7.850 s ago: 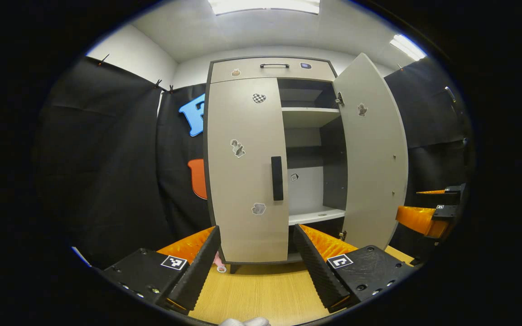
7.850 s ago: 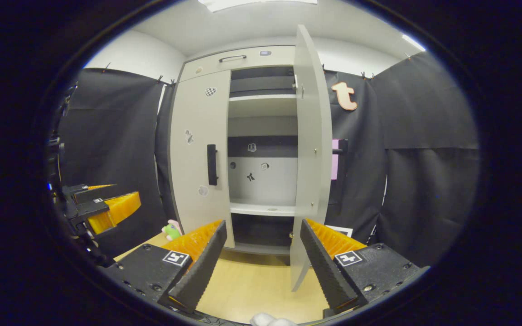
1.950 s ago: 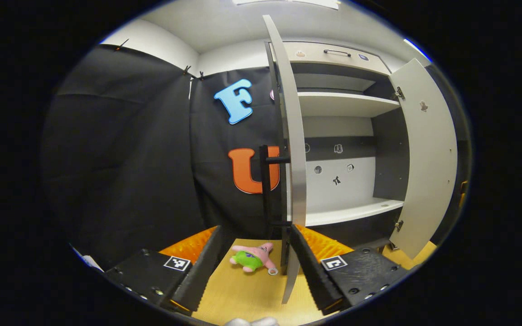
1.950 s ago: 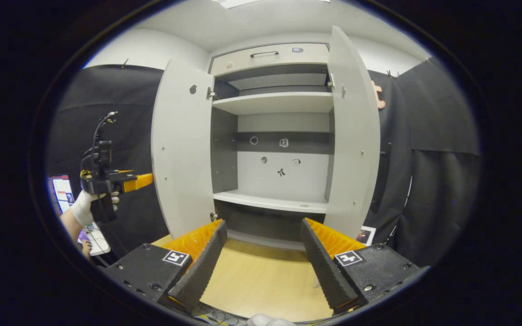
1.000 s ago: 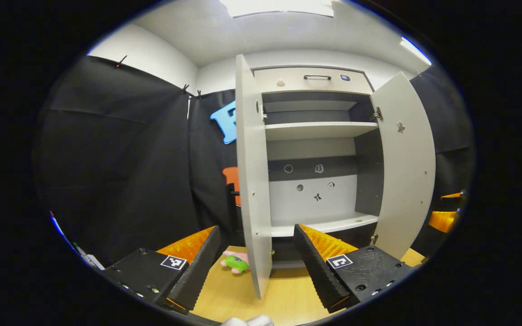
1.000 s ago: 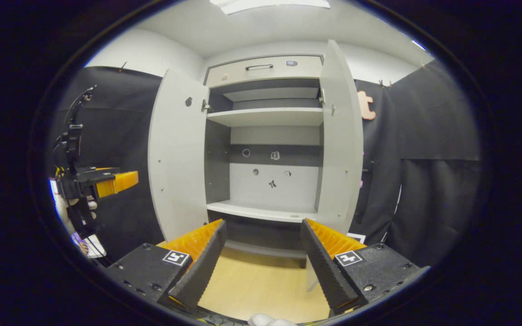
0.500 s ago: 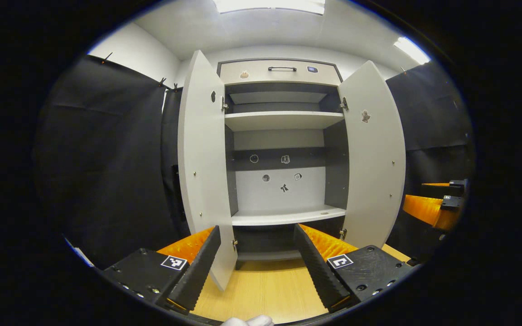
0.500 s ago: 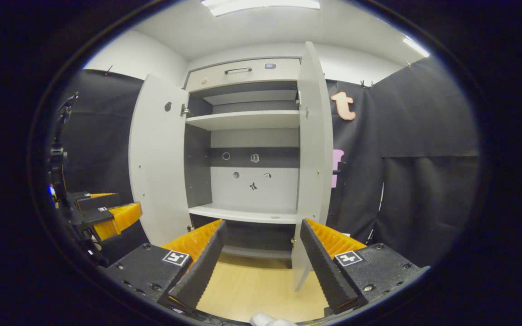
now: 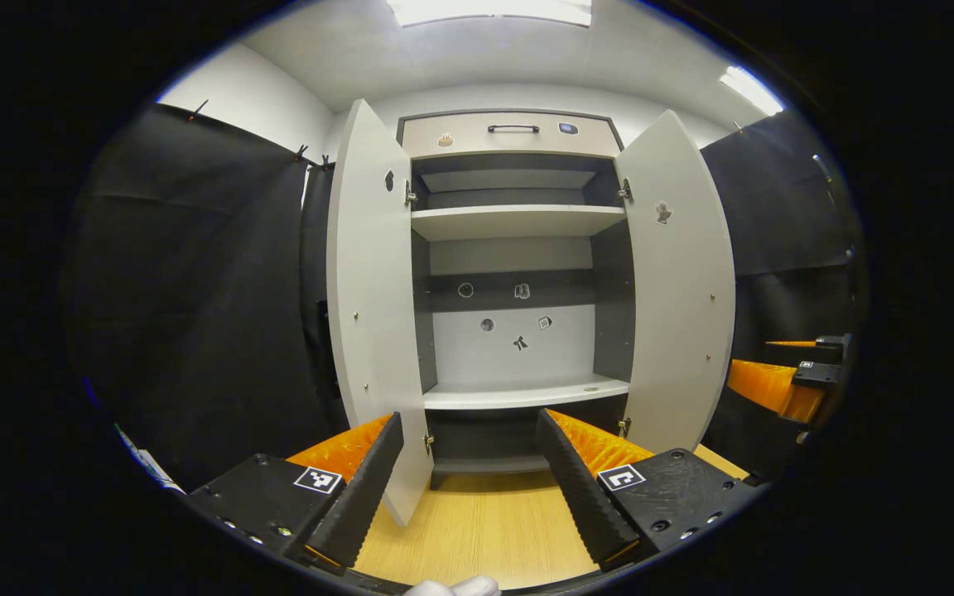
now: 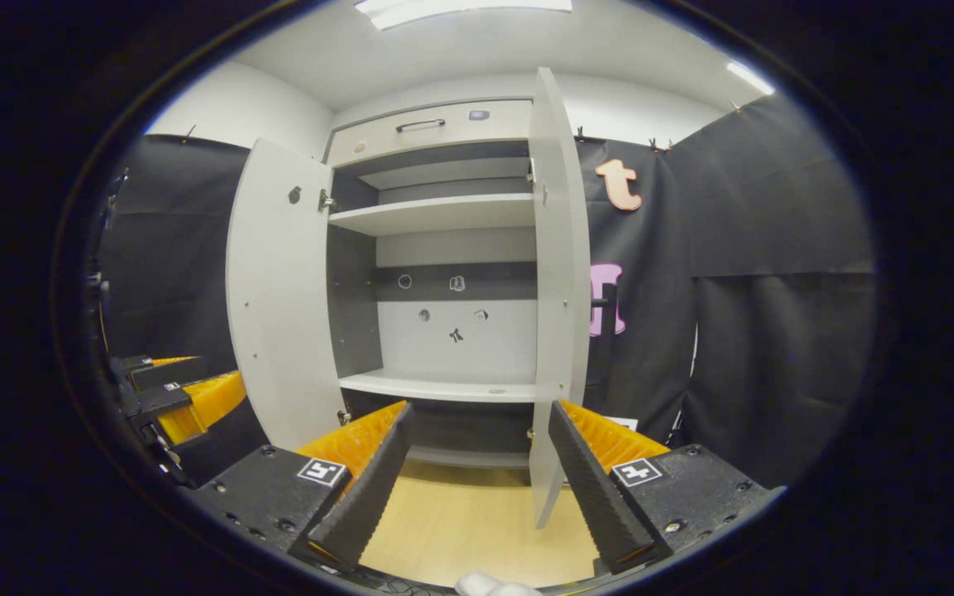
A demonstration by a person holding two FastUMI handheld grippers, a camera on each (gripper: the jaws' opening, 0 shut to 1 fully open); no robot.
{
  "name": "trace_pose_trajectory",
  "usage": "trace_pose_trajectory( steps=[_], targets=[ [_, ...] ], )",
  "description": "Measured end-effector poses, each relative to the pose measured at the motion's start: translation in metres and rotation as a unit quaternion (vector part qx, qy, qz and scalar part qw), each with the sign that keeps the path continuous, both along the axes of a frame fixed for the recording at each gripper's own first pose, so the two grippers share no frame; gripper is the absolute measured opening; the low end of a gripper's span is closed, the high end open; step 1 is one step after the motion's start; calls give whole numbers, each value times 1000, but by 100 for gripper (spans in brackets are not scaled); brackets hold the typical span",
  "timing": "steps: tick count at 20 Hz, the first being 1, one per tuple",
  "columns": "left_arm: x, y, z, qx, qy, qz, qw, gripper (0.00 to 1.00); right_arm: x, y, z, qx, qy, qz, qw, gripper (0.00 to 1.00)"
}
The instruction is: Open the right door of the double-door shoe cabinet with the right hand, and open the left door with the left hand.
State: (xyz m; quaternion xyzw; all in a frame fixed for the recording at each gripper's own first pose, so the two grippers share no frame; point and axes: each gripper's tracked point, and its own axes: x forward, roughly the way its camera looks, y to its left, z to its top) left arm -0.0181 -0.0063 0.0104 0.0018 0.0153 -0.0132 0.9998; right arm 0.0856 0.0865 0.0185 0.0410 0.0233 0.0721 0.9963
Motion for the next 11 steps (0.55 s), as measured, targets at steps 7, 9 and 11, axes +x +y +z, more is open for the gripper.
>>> trace_pose_trajectory(
  steps=[7,9,11],
  targets=[
    [0,1,6,0,-3,-6,1000,96,0,2,1,1,-2,0,1000,100],
    [0,2,8,-2,-5,-7,1000,96,0,3,1,1,-2,1,1000,100],
    [0,5,9,-2,-5,-5,1000,96,1,4,1,1,-5,0,1000,100]
  ],
)
